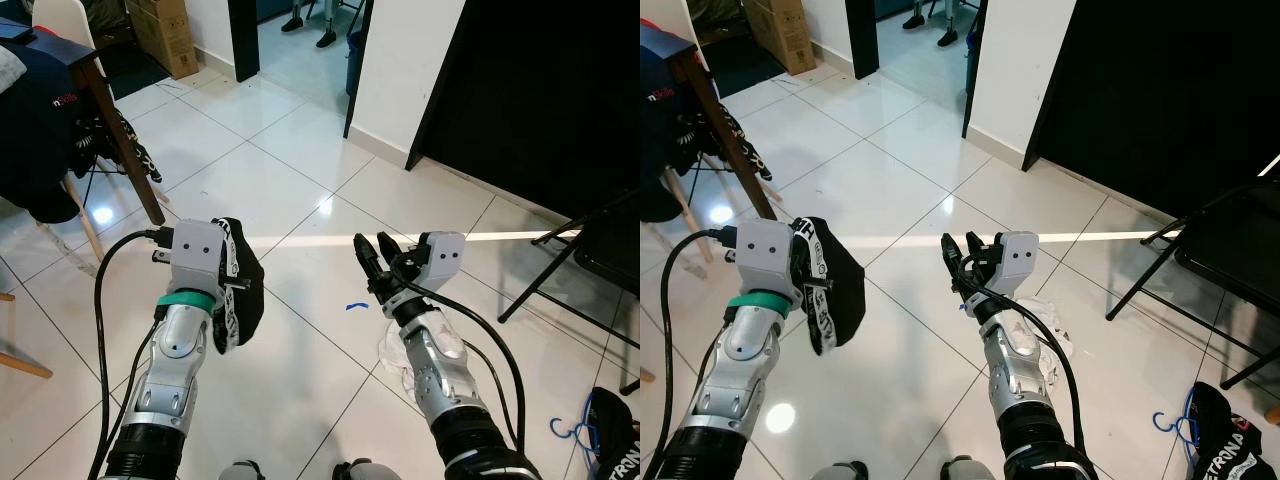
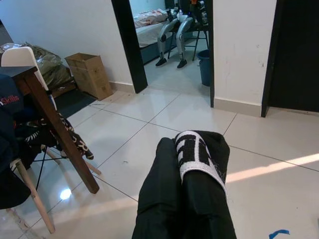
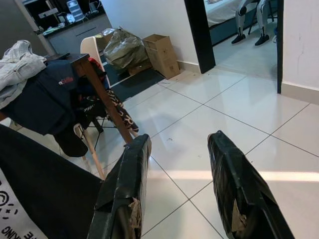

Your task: Hang hanger

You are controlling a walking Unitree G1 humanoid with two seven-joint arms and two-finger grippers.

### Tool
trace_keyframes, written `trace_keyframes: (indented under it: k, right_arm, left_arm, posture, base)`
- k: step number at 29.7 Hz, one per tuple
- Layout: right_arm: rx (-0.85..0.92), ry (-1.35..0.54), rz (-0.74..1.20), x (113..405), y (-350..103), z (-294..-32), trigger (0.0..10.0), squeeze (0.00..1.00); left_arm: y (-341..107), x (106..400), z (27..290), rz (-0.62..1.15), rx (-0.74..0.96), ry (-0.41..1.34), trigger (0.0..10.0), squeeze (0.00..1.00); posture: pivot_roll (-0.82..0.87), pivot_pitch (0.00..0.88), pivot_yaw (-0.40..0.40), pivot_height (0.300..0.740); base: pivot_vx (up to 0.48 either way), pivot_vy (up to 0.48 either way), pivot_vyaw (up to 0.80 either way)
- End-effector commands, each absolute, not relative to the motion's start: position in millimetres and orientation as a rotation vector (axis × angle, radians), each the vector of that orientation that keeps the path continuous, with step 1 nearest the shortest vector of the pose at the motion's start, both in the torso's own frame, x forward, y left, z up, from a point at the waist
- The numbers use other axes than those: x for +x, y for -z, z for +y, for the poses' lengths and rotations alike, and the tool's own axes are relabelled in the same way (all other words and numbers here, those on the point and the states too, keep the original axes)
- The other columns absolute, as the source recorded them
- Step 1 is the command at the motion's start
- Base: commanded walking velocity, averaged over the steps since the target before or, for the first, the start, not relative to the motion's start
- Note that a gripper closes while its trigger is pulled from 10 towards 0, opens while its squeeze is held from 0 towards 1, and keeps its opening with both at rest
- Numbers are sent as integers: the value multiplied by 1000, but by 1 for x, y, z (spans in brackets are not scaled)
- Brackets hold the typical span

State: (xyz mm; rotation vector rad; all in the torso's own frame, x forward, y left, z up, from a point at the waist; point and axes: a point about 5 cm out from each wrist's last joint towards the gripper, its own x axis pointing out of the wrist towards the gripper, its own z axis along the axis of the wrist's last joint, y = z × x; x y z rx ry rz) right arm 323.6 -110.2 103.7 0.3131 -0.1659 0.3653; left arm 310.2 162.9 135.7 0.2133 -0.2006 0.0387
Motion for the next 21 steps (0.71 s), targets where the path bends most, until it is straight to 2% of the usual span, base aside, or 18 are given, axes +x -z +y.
trace_keyframes:
  k: [1, 21]
  right_arm:
    - [317, -356, -162, 322, -102, -112, 10000, 0]
    - [321, -344, -152, 323, -101, -113, 10000, 0]
  left_arm:
    - [-136, 308, 162, -203, 214, -33, 10000, 0]
    - [-133, 309, 161, -192, 205, -42, 10000, 0]
  posture:
    - [40, 47, -16, 740]
    - [37, 58, -19, 740]
  base:
    - [0, 0, 0]
    - [0, 0, 0]
